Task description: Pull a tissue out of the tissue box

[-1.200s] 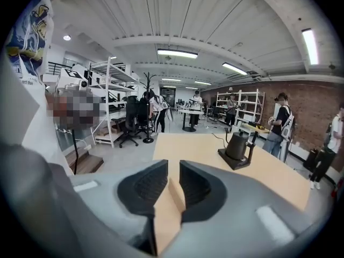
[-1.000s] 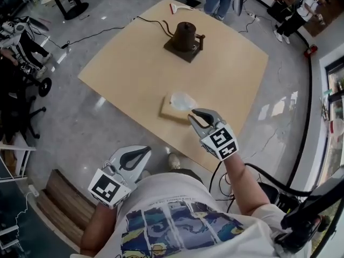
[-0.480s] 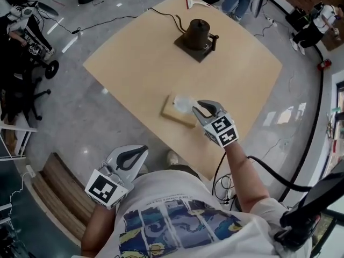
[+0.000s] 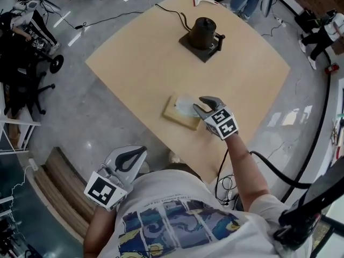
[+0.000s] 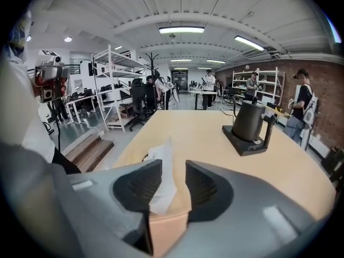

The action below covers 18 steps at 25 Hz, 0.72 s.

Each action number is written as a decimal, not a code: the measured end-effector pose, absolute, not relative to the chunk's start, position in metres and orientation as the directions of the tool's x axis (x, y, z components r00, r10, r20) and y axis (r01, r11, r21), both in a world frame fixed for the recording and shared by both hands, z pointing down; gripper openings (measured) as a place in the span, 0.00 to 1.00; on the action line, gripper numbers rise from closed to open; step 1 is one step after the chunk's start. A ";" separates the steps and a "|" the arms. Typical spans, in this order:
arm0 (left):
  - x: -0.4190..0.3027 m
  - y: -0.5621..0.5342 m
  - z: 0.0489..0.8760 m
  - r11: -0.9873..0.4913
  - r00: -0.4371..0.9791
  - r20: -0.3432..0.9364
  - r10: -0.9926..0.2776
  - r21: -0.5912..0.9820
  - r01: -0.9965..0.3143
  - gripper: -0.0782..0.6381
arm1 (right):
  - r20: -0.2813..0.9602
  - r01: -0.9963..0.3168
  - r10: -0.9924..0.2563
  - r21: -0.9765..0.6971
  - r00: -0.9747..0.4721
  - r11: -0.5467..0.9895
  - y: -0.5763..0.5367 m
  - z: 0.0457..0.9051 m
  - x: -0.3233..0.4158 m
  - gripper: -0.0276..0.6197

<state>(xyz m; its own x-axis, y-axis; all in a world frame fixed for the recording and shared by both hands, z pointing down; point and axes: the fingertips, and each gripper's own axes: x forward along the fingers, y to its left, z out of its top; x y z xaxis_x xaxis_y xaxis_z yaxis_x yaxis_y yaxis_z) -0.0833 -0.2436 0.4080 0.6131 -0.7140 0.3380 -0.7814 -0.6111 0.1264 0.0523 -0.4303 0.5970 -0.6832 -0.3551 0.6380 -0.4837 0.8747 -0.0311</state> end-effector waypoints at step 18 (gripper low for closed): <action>-0.086 -0.252 0.411 -0.608 0.613 0.352 -0.708 0.137 -0.782 0.11 | 0.690 -0.407 -0.214 -0.127 -0.691 0.904 -0.420 0.630 0.037 0.16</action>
<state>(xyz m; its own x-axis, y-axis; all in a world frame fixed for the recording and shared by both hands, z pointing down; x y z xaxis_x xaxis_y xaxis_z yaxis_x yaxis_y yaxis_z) -0.0856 -0.2524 0.4107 0.6125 -0.7078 0.3519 -0.7818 -0.6083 0.1371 0.0368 -0.4198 0.6303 -0.6915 -0.2143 0.6899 -0.4073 0.9044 -0.1273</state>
